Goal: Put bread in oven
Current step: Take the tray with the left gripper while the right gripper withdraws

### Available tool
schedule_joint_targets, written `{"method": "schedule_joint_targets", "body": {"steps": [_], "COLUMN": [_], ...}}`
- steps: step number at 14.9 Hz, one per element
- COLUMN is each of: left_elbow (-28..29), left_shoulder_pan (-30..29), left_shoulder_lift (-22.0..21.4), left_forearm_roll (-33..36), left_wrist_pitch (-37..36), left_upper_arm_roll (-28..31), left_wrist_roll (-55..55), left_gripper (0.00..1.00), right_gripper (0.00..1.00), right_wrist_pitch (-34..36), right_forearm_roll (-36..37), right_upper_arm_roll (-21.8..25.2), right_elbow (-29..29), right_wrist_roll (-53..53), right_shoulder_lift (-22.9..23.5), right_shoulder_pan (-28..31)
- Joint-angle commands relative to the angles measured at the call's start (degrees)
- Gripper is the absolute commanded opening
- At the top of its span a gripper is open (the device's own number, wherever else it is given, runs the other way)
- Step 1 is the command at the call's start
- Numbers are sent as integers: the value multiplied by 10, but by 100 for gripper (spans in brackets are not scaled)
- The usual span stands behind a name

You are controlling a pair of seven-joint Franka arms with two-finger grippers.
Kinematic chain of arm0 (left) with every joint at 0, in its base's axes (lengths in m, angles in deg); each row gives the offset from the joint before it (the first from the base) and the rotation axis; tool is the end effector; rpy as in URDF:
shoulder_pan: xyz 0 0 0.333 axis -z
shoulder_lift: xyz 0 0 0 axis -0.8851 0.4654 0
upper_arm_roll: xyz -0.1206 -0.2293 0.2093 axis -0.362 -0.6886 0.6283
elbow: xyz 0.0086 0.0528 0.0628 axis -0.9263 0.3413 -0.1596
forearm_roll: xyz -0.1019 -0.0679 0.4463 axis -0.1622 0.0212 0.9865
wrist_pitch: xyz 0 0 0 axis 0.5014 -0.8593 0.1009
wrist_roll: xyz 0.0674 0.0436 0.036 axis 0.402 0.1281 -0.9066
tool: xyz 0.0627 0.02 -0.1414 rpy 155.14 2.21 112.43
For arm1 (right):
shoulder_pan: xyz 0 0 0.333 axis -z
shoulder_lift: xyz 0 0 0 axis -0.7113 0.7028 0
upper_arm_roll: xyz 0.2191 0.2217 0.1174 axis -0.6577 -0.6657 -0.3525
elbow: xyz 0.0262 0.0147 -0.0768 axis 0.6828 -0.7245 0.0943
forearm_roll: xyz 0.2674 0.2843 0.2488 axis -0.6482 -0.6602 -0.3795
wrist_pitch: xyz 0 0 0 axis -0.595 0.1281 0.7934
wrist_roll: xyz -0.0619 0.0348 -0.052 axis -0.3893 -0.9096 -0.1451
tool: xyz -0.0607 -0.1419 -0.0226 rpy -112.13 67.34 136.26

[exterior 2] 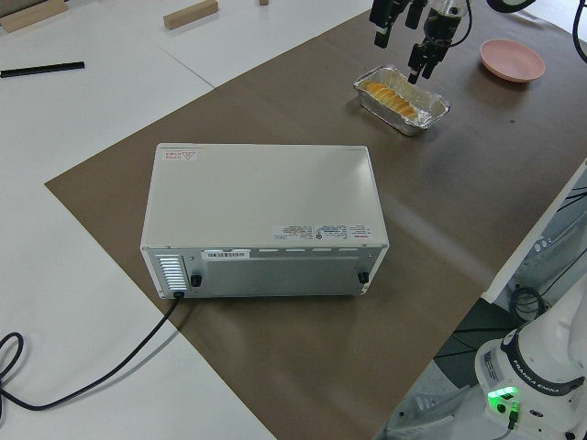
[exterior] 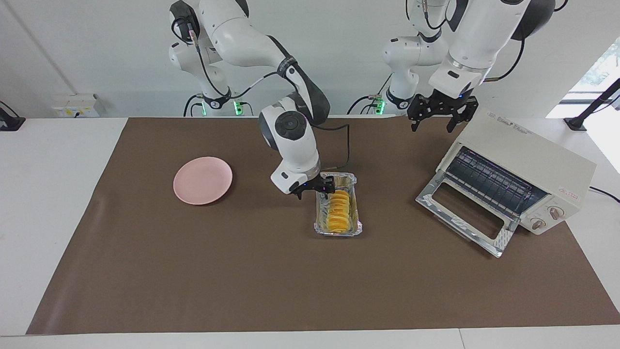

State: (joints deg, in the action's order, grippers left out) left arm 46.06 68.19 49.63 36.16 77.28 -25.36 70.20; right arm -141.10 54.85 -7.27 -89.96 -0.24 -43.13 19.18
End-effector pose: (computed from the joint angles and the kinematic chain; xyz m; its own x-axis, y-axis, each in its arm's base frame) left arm 0.5857 -0.2168 0.5720 0.9902 -0.1396 0.0094 -0.1399 -0.9888 0.0515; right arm 0.6689 0.3680 0.3299 0.9868 -0.1466 -0.0691 -0.1559 -0.9752 -0.1571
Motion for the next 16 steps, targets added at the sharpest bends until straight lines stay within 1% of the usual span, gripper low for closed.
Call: {"method": "schedule_joint_targets", "body": {"steps": [1,2,4,6,8,9,10,11,13,14,15,16], "left_elbow": [-1,-5,-7,-8,-7,-13,-29,-37,-37,-32,-31,-31], "left_shoulder_pan": [29,47,114,167,188,206,229,237,238,239,239,238], "left_shoulder_lift": [47,76,130,179,215,241,267,288,305,311,311,314], "left_forearm_roll": [-23,-21,-5,19,28,38,55,74,89,91,90,89], "left_wrist_pitch": [48,70,129,185,234,238,243,249,271,279,280,283], "left_upper_arm_roll": [7,7,9,9,10,11,14,15,13,13,13,13], "left_wrist_roll": [-30,-59,-145,-196,-203,-210,-241,-274,-286,-287,-287,-287], "left_gripper": [100,100,100,100,100,100,100,100,100,100,88,83], "right_gripper": [100,100,100,100,100,100,100,100,100,100,100,100], "right_wrist_pitch": [43,57,82,94,102,111,115,125,139,151,167,186], "right_forearm_roll": [-9,-9,1,11,20,22,22,22,27,46,68,85], "right_upper_arm_roll": [-5,-5,-2,3,3,3,3,3,3,4,3,3], "right_elbow": [-12,-12,-15,-15,-15,-14,-14,-14,-14,-13,-12,-13], "right_wrist_roll": [-43,-69,-124,-171,-235,-261,-279,-297,-356,-379,-395,-408], "right_shoulder_lift": [-54,-65,-83,-89,-99,-106,-111,-117,-127,-132,-142,-154], "right_shoulder_pan": [65,91,129,171,210,226,241,260,284,295,303,304]}}
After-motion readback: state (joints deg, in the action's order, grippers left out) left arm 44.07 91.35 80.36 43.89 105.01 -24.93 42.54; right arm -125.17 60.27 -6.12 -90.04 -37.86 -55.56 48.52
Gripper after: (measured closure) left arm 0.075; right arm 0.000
